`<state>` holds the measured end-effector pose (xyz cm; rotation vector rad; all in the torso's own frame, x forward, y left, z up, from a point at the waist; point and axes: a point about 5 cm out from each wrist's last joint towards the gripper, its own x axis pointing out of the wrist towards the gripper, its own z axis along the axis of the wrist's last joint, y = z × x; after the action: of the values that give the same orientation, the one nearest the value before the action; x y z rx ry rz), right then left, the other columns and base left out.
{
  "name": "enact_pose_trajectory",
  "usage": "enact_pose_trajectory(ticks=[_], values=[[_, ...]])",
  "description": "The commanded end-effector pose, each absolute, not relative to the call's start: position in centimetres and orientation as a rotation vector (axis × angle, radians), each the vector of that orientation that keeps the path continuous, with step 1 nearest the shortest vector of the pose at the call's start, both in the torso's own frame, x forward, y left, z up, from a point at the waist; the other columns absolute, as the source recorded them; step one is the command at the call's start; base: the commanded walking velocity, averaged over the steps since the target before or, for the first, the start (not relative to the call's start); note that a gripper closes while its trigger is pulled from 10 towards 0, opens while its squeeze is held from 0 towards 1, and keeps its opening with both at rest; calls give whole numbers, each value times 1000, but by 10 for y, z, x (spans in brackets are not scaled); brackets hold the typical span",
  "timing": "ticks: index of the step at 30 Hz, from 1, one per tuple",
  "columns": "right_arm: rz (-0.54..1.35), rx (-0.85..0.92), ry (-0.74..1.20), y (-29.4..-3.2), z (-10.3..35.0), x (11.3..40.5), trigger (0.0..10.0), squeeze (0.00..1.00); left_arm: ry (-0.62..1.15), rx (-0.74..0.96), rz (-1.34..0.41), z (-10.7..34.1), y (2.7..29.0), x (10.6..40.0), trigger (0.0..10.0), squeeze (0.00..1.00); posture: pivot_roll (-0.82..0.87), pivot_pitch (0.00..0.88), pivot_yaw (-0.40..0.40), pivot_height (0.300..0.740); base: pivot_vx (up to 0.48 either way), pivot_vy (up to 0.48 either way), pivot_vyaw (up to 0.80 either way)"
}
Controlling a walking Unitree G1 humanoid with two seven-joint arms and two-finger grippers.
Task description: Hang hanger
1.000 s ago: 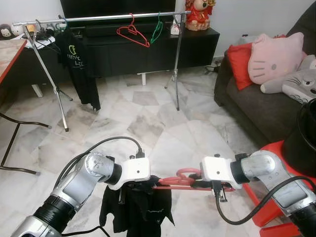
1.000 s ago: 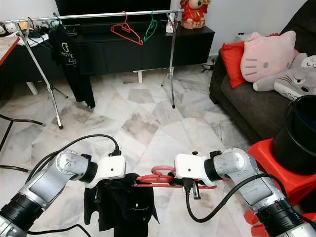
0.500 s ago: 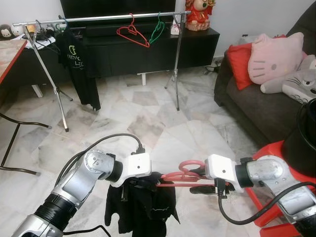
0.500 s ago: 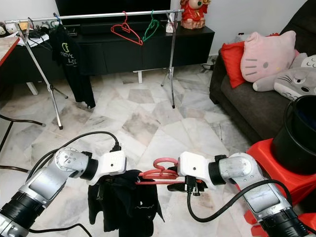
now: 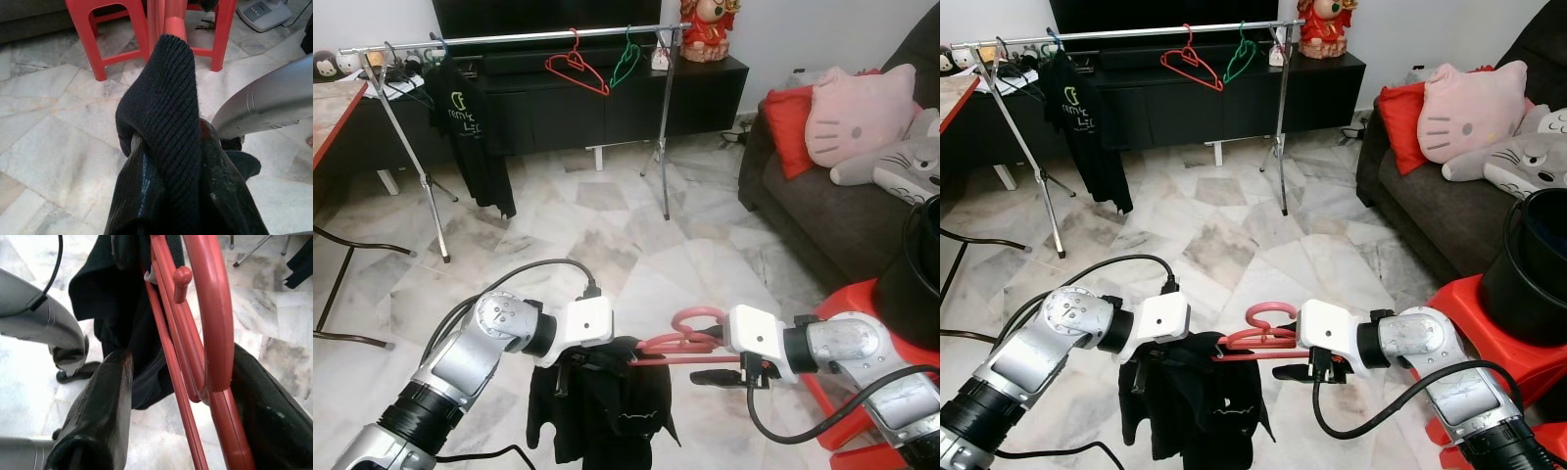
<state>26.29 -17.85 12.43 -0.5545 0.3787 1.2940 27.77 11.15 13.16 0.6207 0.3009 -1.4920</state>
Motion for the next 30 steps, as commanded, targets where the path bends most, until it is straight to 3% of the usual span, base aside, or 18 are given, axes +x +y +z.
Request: enact_pose_trajectory(ticks=[1, 16, 30], values=[[1242, -524, 370, -189, 127, 267, 10000, 0, 218, 632, -1498, 150, 111, 279, 10000, 0, -60, 0, -27, 740, 0, 0, 0], [1284, -381, 269, -189, 142, 266, 10000, 0, 274, 648, -1556, 144, 115, 271, 10000, 0, -64, 0, -24, 740, 0, 0, 0], [1432, -473, 347, -177, 135, 262, 10000, 0, 295, 685, -1583, 139, 111, 268, 10000, 0, -60, 0, -29, 740, 0, 0, 0]])
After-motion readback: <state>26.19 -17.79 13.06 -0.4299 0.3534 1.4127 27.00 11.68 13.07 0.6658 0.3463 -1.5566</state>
